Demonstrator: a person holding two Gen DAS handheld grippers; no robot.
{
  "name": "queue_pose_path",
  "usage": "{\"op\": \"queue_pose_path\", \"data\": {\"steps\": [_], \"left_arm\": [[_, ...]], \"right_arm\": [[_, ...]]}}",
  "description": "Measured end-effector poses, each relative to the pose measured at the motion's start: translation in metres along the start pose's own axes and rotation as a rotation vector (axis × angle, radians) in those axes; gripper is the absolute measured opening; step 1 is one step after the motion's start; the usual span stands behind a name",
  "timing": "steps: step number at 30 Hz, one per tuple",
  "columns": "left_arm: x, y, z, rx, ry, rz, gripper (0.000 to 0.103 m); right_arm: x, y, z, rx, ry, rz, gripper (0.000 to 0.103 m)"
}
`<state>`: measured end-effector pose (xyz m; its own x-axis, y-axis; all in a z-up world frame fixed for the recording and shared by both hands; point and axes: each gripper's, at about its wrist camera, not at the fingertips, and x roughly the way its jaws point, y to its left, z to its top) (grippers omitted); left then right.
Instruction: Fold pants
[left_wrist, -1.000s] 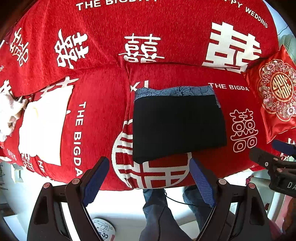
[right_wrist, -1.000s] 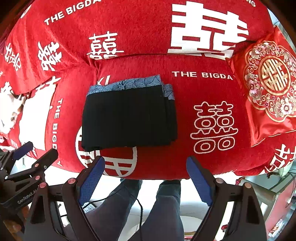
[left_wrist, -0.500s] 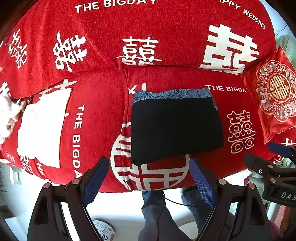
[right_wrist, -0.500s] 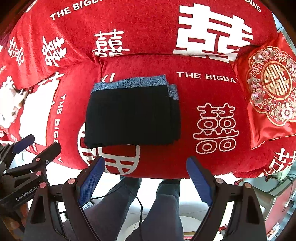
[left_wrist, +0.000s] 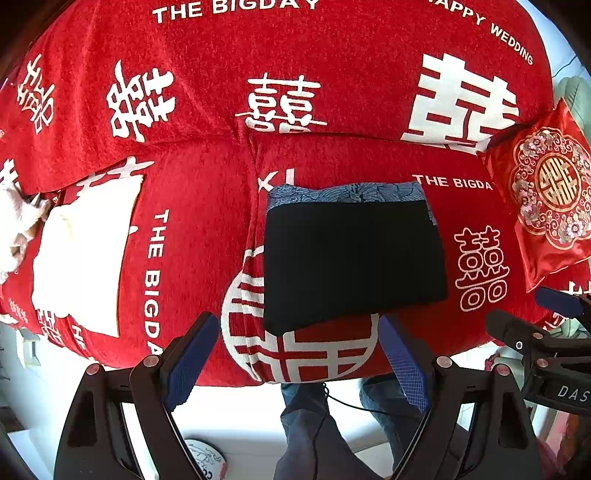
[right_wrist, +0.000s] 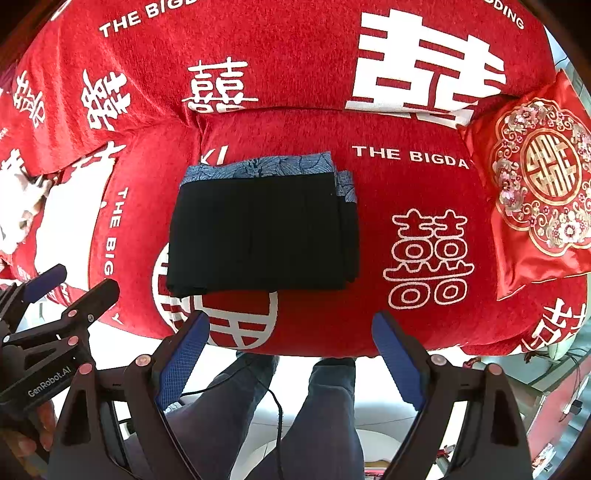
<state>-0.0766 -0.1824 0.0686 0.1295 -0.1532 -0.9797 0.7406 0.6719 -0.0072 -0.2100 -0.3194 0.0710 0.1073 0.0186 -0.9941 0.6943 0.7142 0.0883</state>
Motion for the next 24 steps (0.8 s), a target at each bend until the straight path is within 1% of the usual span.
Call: {"op": "queue_pose_path", "data": {"steps": [9,15,24], "left_arm": [[-0.0001,0.0018,0.0002,-0.005,-0.005,0.003,0.089],[-0.002,0.0057,-0.0002,-0.006,-0.022,0.015,0.089],[0.001,0.0045,0.0008,-0.017,-0.015,0.024,0.089]], "right_arm": [[0.0028,-0.0006,0.0038,-0.01,0.007,-0.006,0.092],[0.005,0.0012,0.006,-0.02,0.014,-0.003,0.092],[0.0071,0.0033,0.0081,-0.027,0.021,-0.002,0.092]]}}
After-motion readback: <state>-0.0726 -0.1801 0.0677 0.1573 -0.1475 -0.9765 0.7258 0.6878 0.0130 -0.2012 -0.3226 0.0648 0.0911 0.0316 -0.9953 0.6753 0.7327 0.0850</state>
